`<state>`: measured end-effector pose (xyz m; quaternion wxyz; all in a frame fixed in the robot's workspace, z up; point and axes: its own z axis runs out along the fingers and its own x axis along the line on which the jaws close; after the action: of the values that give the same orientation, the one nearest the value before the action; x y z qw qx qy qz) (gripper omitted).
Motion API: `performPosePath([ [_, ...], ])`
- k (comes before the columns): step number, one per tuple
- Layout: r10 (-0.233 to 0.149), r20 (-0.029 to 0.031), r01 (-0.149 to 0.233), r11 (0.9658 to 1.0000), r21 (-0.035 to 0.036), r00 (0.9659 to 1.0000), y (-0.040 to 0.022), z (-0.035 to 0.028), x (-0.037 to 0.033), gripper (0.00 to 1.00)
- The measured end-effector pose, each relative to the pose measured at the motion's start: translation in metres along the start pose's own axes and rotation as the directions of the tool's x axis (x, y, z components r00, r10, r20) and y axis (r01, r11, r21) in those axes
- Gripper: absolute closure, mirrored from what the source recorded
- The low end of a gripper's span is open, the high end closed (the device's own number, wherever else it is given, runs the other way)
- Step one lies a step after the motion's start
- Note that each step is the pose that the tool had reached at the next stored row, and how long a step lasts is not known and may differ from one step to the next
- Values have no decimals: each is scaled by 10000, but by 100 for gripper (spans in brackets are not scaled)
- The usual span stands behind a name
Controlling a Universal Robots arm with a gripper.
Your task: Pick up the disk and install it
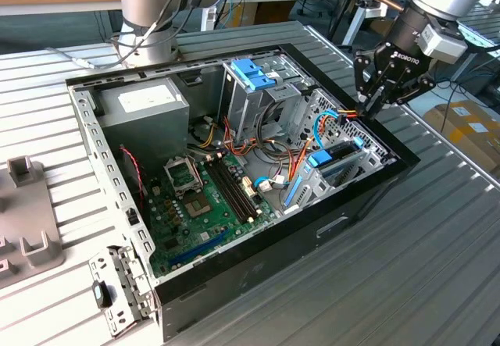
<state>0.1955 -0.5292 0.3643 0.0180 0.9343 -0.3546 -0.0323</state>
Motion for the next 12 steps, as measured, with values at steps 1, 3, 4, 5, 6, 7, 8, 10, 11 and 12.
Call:
performPosePath([
  [1, 0, 0, 0, 10000, 0, 10000, -6, -1, 11, 70],
  [3, 0, 2, 0, 10000, 2, 10000, -7, -1, 20, 70],
  [4, 1, 3, -1, 10000, 3, 10000, -7, 0, 20, 70],
  [5, -1, 3, 1, 10000, 4, 10000, -7, 0, 21, 70],
  [6, 0, 3, 0, 10000, 4, 10000, -7, 0, 21, 70],
  [7, -1, 3, 1, 10000, 4, 10000, -7, -1, 21, 70],
  [8, -1, 4, 1, 10000, 4, 10000, -7, 0, 21, 70],
  [10, 0, 4, 0, 10000, 5, 10000, -7, 0, 21, 70],
  [11, 0, 4, 0, 10000, 5, 10000, -7, 0, 21, 70],
  [12, -1, 4, 1, 10000, 5, 10000, -7, 0, 21, 71],
])
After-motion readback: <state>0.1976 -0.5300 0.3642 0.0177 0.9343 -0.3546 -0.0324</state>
